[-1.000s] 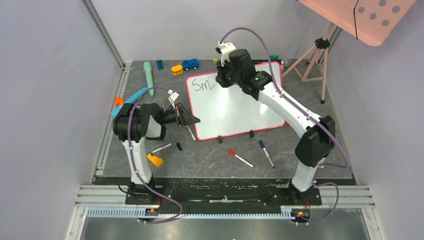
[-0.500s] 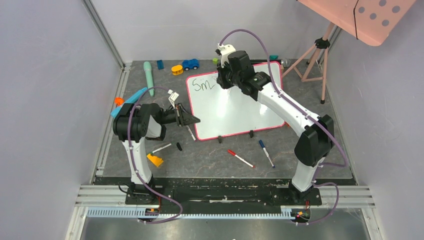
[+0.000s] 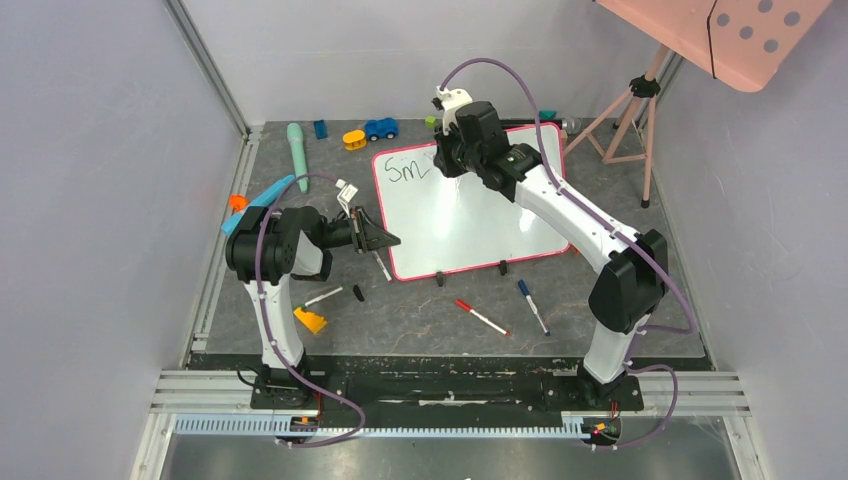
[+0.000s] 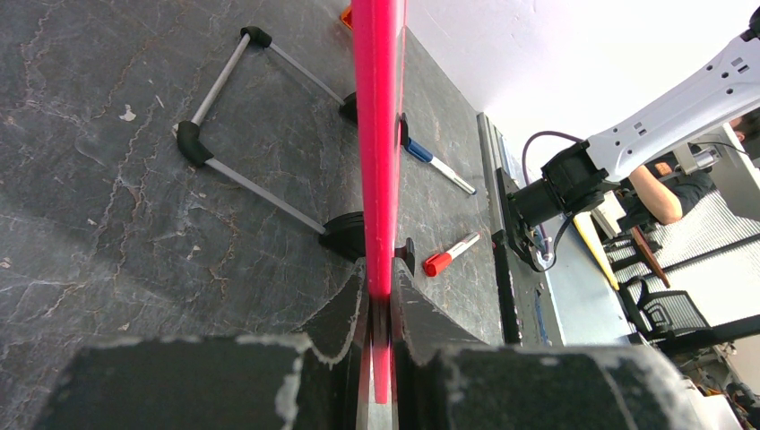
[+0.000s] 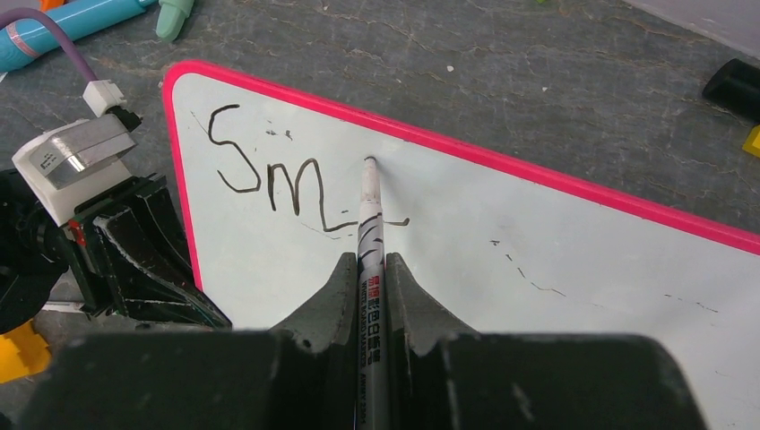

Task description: Write a sentence on the whiteboard

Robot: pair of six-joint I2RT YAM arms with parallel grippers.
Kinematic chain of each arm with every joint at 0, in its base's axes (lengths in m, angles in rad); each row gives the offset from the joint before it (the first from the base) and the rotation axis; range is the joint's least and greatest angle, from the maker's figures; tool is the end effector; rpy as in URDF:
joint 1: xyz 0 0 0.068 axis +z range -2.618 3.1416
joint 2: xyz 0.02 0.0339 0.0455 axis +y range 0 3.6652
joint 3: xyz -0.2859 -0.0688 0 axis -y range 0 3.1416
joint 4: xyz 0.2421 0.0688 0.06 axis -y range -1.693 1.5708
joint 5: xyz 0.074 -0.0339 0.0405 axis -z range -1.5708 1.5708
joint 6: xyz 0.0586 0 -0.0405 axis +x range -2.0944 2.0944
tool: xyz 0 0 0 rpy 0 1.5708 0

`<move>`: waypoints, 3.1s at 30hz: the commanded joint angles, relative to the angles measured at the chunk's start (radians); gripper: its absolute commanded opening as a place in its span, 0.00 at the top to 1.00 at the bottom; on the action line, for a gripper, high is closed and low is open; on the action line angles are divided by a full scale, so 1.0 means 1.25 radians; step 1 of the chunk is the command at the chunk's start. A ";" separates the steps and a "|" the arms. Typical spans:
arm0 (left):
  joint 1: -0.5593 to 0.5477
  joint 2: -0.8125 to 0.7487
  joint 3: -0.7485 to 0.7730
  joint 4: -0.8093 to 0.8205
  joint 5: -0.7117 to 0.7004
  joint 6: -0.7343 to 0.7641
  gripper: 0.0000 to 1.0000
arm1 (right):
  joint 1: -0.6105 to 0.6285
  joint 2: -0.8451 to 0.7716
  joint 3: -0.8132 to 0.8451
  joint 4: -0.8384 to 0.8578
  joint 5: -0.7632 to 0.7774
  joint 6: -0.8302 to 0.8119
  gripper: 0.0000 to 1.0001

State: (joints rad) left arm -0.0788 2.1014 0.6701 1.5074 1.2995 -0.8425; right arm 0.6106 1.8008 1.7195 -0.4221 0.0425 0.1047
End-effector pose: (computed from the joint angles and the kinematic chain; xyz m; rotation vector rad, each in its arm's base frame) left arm 0.3417 -0.0836 0.1355 0.5468 1.7373 -1.6342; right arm 0.3680 0.2545 0.3681 -0.4994 2.0372 0.3921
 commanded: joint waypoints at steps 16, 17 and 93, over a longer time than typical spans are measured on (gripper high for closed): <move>-0.003 0.001 -0.017 0.040 0.025 0.046 0.96 | -0.001 0.021 0.012 0.003 -0.004 0.008 1.00; -0.003 0.002 -0.016 0.040 0.024 0.046 0.96 | -0.001 0.021 0.010 0.001 -0.006 0.008 1.00; -0.002 0.000 -0.017 0.040 0.024 0.044 0.96 | 0.000 -0.075 -0.136 0.083 -0.018 -0.002 1.00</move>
State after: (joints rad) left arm -0.0788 2.1010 0.6674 1.5089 1.2938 -0.8425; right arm 0.6121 1.7462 1.5883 -0.3439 0.0135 0.1017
